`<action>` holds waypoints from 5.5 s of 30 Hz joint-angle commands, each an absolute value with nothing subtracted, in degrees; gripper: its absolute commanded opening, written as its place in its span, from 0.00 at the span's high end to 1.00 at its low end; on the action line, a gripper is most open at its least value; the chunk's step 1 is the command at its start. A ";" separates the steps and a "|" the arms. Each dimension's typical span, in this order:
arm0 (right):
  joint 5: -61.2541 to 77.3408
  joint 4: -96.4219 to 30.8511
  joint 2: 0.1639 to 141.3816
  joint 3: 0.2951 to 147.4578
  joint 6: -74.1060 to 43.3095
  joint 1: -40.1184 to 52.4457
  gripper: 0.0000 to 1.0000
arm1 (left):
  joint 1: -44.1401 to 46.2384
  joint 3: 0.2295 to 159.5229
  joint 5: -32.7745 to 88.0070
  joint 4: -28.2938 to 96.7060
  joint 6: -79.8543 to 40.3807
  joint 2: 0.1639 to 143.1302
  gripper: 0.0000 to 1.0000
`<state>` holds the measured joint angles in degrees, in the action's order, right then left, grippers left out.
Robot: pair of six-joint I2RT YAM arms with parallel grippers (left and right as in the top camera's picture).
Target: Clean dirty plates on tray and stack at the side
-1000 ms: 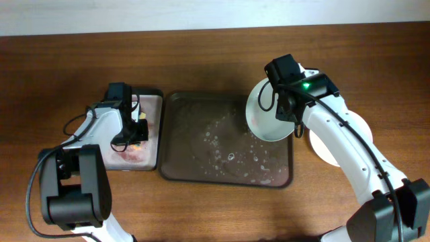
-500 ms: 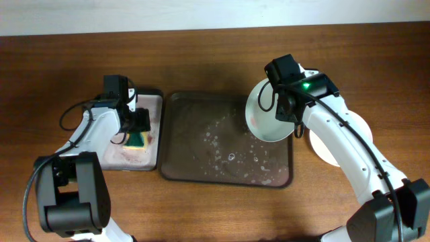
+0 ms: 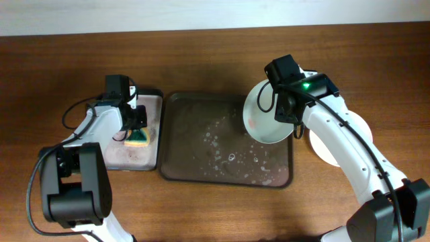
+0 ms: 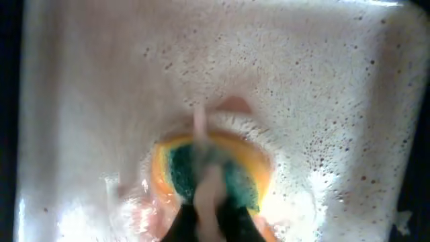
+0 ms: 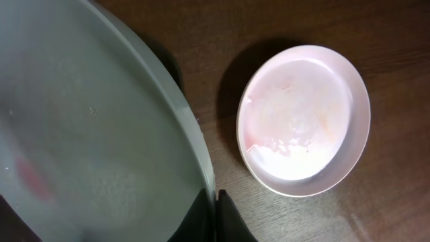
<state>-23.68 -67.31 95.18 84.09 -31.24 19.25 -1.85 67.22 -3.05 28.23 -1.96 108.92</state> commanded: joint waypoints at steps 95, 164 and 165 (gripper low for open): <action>-68.51 -54.37 93.25 83.70 -20.51 47.33 0.96 | -1.93 67.77 0.71 44.45 -1.69 95.98 0.00; 6.76 -48.64 101.97 64.64 -9.54 1.54 0.72 | -1.93 67.59 0.69 44.47 -1.69 95.98 0.01; 6.79 -48.62 102.02 64.64 -9.56 1.54 0.72 | -1.93 67.59 0.71 44.47 -1.69 95.98 0.01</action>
